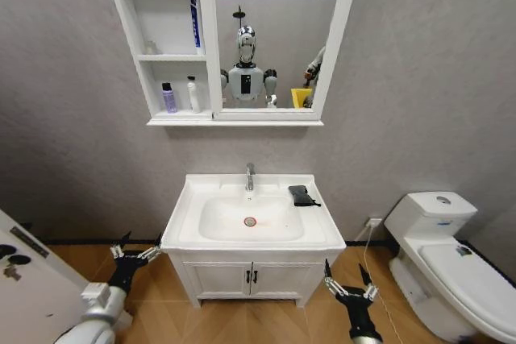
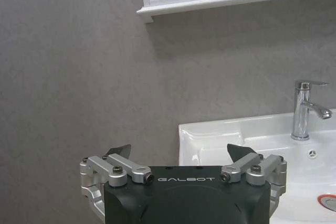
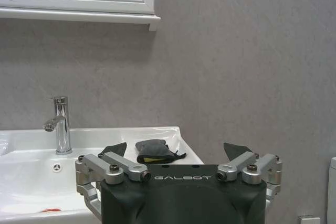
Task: Move facial cleanser and shampoo from washbasin to cabinet, then wipe washbasin with towel.
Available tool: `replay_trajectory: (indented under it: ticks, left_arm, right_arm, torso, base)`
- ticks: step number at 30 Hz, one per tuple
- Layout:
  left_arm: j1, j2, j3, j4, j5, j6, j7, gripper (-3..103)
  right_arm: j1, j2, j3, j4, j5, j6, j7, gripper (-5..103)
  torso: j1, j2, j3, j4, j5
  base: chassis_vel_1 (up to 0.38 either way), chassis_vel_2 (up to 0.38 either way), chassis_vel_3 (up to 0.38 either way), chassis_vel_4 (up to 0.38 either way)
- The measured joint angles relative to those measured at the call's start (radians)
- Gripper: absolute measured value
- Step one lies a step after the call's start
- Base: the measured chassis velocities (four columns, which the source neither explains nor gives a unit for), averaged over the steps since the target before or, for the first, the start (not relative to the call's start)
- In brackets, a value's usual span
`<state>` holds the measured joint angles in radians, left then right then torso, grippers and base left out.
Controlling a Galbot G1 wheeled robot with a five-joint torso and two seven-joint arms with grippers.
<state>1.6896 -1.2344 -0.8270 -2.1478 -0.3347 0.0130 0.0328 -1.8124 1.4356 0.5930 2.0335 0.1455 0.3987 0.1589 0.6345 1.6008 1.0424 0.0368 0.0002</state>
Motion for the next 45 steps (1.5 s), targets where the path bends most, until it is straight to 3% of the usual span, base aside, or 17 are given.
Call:
replay_trajectory:
  ticks: [6, 12, 14, 15, 17, 18, 20, 21, 23, 27, 35, 45]
  left_arm:
    - [0.021, -0.075, 0.046, -0.071, 0.046, 0.008, 0.001, 100]
    - [0.015, -0.087, 0.061, -0.078, 0.060, 0.019, -0.001, 100]
    - [0.013, -0.087, 0.062, -0.078, 0.060, 0.020, -0.003, 100]
    - [0.013, -0.087, 0.062, -0.078, 0.060, 0.020, -0.003, 100]
    - [0.010, -0.086, 0.063, -0.077, 0.060, 0.021, -0.003, 100]
    - [0.010, -0.086, 0.063, -0.077, 0.060, 0.021, -0.003, 100]
    - [0.009, -0.086, 0.064, -0.076, 0.059, 0.022, -0.003, 100]
    - [0.009, -0.086, 0.064, -0.076, 0.059, 0.022, -0.003, 100]
    - [0.007, -0.085, 0.064, -0.075, 0.058, 0.022, -0.004, 100]
    - [0.006, -0.084, 0.065, -0.074, 0.057, 0.023, -0.004, 100]
    - [0.005, -0.083, 0.066, -0.073, 0.056, 0.024, -0.005, 100]
    - [0.004, -0.083, 0.066, -0.072, 0.055, 0.024, -0.005, 100]
  right_arm:
    - [0.010, -0.001, 0.001, 0.031, 0.007, -0.038, -0.004, 100]
    - [0.054, -0.010, 0.006, 0.037, 0.017, -0.095, -0.007, 100]
    - [0.123, -0.027, 0.019, 0.036, 0.067, -0.178, -0.015, 100]
    - [0.123, -0.027, 0.019, 0.036, 0.067, -0.178, -0.015, 100]
    - [0.264, -0.068, 0.036, 0.018, 0.174, -0.340, -0.032, 100]
    - [0.264, -0.068, 0.036, 0.018, 0.174, -0.340, -0.032, 100]
    - [0.402, -0.104, 0.037, -0.044, 0.245, -0.458, -0.032, 100]
    - [0.402, -0.104, 0.037, -0.044, 0.245, -0.458, -0.032, 100]
    - [0.555, -0.143, 0.031, -0.147, 0.303, -0.541, -0.048, 100]
    - [0.703, -0.174, -0.002, -0.281, 0.340, -0.585, -0.068, 100]
    - [1.100, -0.220, -0.107, -0.725, 0.345, -0.701, -0.117, 100]
    - [1.286, -0.203, -0.204, -0.998, 0.275, -0.690, -0.178, 100]
  torso:
    - [0.000, 0.000, 0.000, 0.0000, -0.0003]
    - [0.000, 0.000, 0.000, 0.0000, -0.0002]
    - [0.000, 0.000, 0.000, 0.0001, -0.0002]
    - [0.000, 0.000, 0.000, 0.0001, -0.0002]
    - [0.000, 0.000, 0.000, 0.0001, -0.0002]
    - [0.000, 0.000, 0.000, 0.0001, -0.0002]
    - [0.000, 0.000, 0.000, 0.0007, 0.0000]
    - [0.000, 0.000, 0.000, 0.0007, 0.0000]
    - [0.000, 0.000, 0.000, 0.0004, -0.0001]
    - [0.000, 0.000, 0.000, 0.0002, -0.0003]
    - [0.000, 0.000, 0.000, 0.0003, -0.0006]
    - [0.000, 0.000, 0.000, 0.0000, -0.0002]
  base:
    - [0.000, 0.000, 0.000, 0.000]
    - [0.000, 0.000, 0.000, 0.000]
    - [0.000, 0.000, 0.000, 0.000]
    - [0.000, 0.000, 0.000, 0.000]
    - [0.000, 0.000, 0.000, 0.000]
    - [0.000, 0.000, 0.000, 0.000]
    - [0.000, 0.000, 0.000, 0.000]
    - [0.000, 0.000, 0.000, 0.000]
    - [0.000, 0.000, 0.000, 0.000]
    - [0.000, 0.000, 0.000, 0.000]
    - [0.000, 0.000, 0.000, 0.000]
    - [0.000, 0.000, 0.000, 0.000]
